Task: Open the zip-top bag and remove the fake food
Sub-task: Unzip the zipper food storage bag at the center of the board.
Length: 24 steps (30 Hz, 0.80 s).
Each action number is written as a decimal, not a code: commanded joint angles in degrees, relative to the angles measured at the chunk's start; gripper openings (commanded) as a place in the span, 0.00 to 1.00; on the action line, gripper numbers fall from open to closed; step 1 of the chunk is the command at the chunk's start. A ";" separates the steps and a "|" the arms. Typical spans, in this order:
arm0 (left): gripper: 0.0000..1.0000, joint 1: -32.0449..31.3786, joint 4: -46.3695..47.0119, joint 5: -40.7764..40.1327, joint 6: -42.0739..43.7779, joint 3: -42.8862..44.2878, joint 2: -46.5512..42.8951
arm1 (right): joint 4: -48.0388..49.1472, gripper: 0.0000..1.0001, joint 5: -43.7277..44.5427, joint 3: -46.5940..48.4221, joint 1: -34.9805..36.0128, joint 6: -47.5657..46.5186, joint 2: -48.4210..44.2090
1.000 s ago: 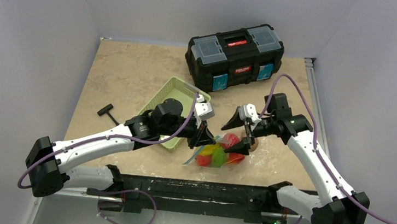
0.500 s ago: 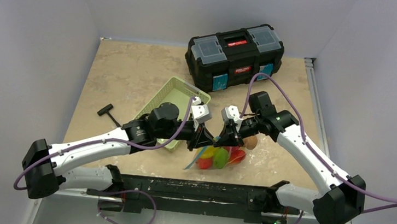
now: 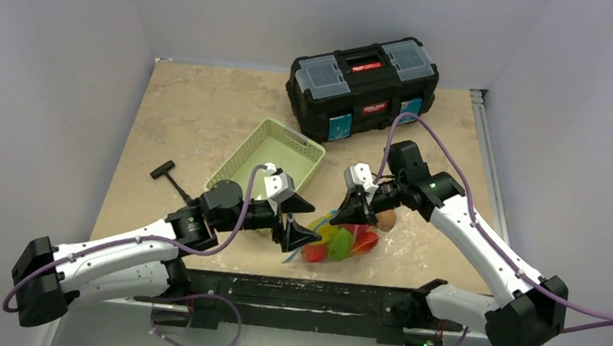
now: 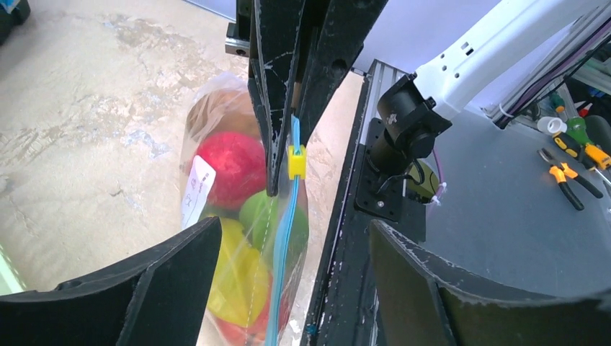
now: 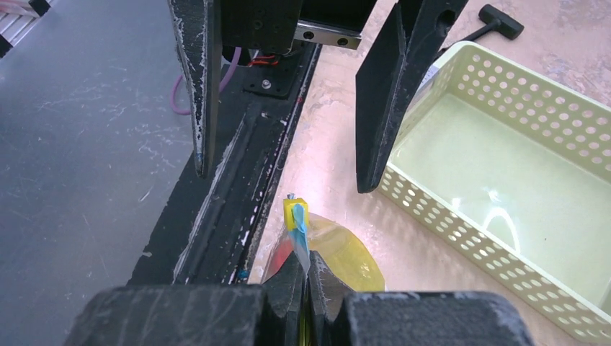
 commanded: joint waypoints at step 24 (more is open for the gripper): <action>0.47 -2.20 16.98 -6.35 1.82 1.24 6.04 | 1.36 0.00 -0.09 0.96 -0.03 0.30 -1.27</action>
